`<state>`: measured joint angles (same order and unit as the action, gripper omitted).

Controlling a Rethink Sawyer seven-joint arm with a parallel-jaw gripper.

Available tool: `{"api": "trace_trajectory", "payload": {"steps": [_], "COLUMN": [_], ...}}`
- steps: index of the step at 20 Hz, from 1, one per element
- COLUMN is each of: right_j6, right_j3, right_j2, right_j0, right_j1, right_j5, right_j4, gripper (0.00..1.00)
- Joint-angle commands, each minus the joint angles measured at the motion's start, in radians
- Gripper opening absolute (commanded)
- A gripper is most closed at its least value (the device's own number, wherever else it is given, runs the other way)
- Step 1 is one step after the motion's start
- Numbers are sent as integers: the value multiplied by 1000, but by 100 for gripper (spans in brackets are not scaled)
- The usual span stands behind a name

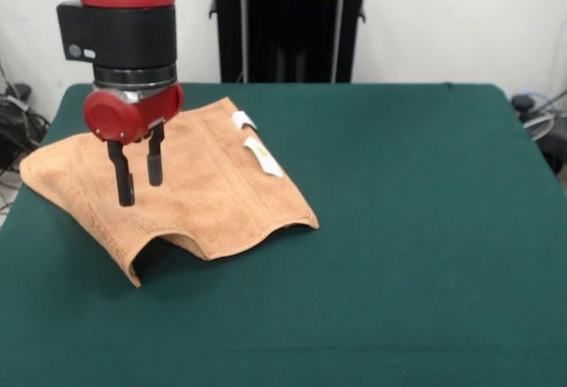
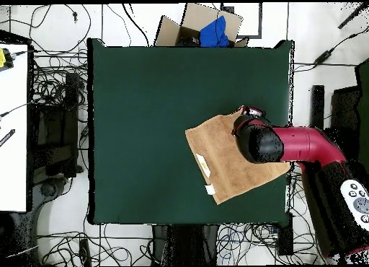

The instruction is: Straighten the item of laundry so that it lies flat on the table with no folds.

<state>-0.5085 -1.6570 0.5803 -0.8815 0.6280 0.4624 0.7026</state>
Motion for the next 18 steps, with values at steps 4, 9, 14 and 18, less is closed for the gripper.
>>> {"api": "trace_trajectory", "payload": {"steps": [4,9,14,18], "right_j6": [-81,-52,-24,4], "right_j3": [-41,-3,25,54], "right_j2": [-13,-3,12,27], "right_j0": [50,45,38,33], "right_j1": [-30,-112,-161,-203], "right_j5": [-44,-28,-18,0], "right_j4": [63,58,55,48], "gripper": [100,100,100,100]}}
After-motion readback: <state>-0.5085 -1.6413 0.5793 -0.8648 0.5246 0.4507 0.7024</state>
